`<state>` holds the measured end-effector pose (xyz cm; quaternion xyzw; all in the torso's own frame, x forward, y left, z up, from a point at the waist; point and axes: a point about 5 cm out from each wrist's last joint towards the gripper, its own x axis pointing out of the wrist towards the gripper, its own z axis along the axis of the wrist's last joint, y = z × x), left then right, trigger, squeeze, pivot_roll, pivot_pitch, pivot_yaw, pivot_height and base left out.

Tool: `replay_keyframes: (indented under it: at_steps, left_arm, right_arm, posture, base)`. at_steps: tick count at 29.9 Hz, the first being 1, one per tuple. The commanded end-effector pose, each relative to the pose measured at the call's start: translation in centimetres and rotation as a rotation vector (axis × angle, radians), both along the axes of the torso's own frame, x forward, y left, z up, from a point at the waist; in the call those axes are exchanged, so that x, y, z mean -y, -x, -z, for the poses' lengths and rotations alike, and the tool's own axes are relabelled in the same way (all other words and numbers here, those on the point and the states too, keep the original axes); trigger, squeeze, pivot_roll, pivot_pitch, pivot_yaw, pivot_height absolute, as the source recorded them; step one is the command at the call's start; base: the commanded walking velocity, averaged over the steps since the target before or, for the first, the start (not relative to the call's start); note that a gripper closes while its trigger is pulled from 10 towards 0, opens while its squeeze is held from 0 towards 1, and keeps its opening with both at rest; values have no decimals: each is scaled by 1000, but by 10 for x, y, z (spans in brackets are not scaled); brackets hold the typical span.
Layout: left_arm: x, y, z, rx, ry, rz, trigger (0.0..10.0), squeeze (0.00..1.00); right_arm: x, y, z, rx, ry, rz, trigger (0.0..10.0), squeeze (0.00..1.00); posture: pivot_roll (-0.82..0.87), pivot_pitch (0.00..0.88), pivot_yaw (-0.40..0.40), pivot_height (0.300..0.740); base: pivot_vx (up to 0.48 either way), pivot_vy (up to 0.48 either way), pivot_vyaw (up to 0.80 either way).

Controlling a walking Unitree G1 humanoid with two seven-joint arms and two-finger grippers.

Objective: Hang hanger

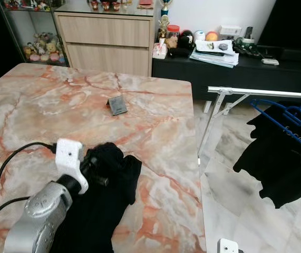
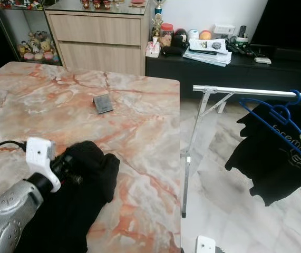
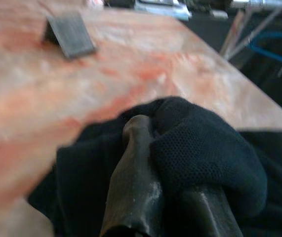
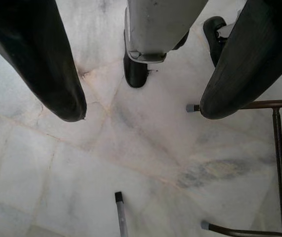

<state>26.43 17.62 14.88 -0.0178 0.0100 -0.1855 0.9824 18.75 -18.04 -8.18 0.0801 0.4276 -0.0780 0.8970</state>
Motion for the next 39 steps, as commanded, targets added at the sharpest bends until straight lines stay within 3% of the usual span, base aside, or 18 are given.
replay_keyframes:
  at_steps: [1, 2, 3, 4, 5, 17, 28, 33, 39]
  left_arm:
    - [1, 3, 0, 1, -25, -8, 10000, 0]
    - [1, 4, 2, -5, -24, -21, 10000, 0]
    - [2, 5, 3, -3, -21, -31, 10000, 549]
    - [2, 5, 3, -2, -18, -39, 10000, 549]
    - [1, 6, 4, -2, -8, -52, 10000, 1000]
    - [-11, 12, 1, 16, -4, -105, 10000, 1000]
    - [-14, 21, 1, 8, -39, -67, 10000, 1000]
    - [-21, 24, -6, 26, -136, -5, 10000, 1000]
    - [-18, 29, -1, -2, -213, 102, 10000, 1000]
  right_arm:
    - [1, 5, 2, -20, 4, -3, 10000, 0]
    - [1, 4, 2, -20, 5, -2, 10000, 0]
    - [1, 4, 2, -19, 5, -1, 10000, 0]
    - [1, 4, 2, -19, 5, 0, 10000, 0]
    - [1, 4, 2, -19, 6, 0, 10000, 0]
    - [3, 4, 2, -20, 9, -6, 10000, 0]
    - [3, 4, 2, -20, 10, -6, 10000, 0]
    - [3, 3, 2, -20, 11, -10, 10000, 0]
    - [3, 3, 1, -19, 12, -11, 10000, 0]
  posture:
    - [53, 119, -15, 740]
    - [52, 120, -14, 740]
    - [53, 122, -16, 740]
    - [53, 122, -16, 740]
    - [53, 124, -18, 740]
    - [61, 137, -24, 740]
    - [61, 139, -26, 740]
    - [64, 141, -27, 740]
    - [61, 141, -29, 740]
  base:
    - [0, 0, 0]
    - [0, 0, 0]
    - [0, 0, 0]
    - [0, 0, 0]
    - [0, 0, 0]
    - [0, 0, 0]
    - [0, 0, 0]
    - [0, 0, 0]
    - [0, 0, 0]
